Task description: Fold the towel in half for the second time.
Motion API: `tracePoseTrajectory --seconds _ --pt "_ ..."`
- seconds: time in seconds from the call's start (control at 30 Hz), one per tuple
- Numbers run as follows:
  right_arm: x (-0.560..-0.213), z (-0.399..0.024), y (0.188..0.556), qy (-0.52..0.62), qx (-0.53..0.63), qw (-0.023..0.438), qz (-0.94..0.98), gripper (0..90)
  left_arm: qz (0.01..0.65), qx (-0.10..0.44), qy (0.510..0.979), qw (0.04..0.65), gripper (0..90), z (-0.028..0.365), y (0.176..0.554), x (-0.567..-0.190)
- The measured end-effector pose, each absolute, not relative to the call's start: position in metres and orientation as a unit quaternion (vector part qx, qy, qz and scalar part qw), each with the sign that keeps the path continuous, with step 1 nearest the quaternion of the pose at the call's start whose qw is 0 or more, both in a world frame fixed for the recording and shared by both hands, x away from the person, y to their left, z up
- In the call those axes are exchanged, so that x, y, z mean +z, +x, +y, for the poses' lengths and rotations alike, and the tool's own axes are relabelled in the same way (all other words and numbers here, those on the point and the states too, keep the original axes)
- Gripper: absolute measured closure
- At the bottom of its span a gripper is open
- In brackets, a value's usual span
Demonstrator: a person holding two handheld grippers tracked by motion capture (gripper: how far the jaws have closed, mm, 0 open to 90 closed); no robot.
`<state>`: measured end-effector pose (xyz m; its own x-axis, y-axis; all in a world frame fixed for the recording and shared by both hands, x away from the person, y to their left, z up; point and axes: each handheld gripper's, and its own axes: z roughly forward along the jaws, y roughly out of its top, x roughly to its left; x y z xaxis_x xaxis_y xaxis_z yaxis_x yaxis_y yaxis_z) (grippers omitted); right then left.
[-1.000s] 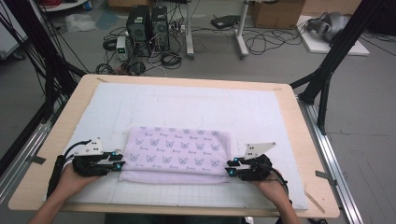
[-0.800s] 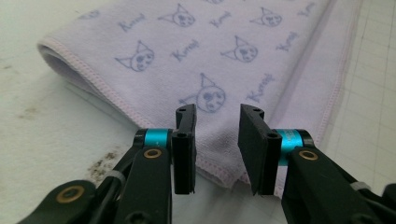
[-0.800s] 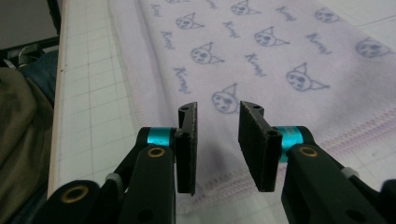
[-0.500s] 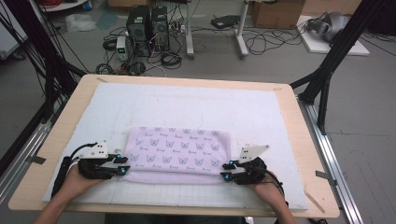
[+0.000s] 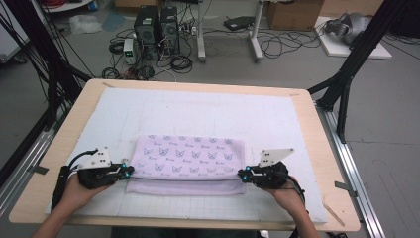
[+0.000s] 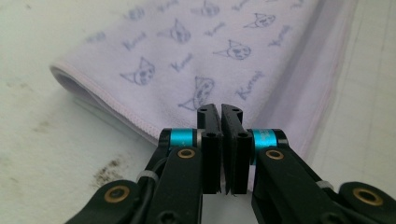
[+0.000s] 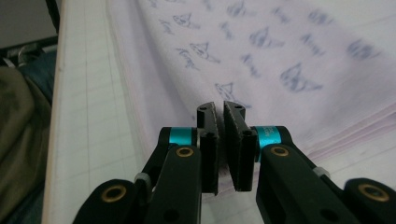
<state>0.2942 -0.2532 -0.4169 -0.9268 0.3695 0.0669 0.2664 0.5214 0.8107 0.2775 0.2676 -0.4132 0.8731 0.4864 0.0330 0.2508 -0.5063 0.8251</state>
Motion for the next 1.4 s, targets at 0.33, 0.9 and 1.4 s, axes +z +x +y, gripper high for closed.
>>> tracePoseTrajectory --seconds 0.33,0.9,1.4 --pt "-0.418 -0.256 0.275 0.174 0.455 0.023 0.873 76.7 0.201 0.106 0.865 0.448 80.3 0.266 0.253 -0.415" --pt "-0.441 -0.241 0.270 0.164 0.426 0.016 0.889 86.1 0.196 0.113 0.880 0.419 86.2 0.256 0.253 -0.433" --pt "-0.426 -0.252 0.272 0.183 0.464 0.008 0.866 59.6 0.212 0.106 0.869 0.434 65.5 0.260 0.252 -0.429"
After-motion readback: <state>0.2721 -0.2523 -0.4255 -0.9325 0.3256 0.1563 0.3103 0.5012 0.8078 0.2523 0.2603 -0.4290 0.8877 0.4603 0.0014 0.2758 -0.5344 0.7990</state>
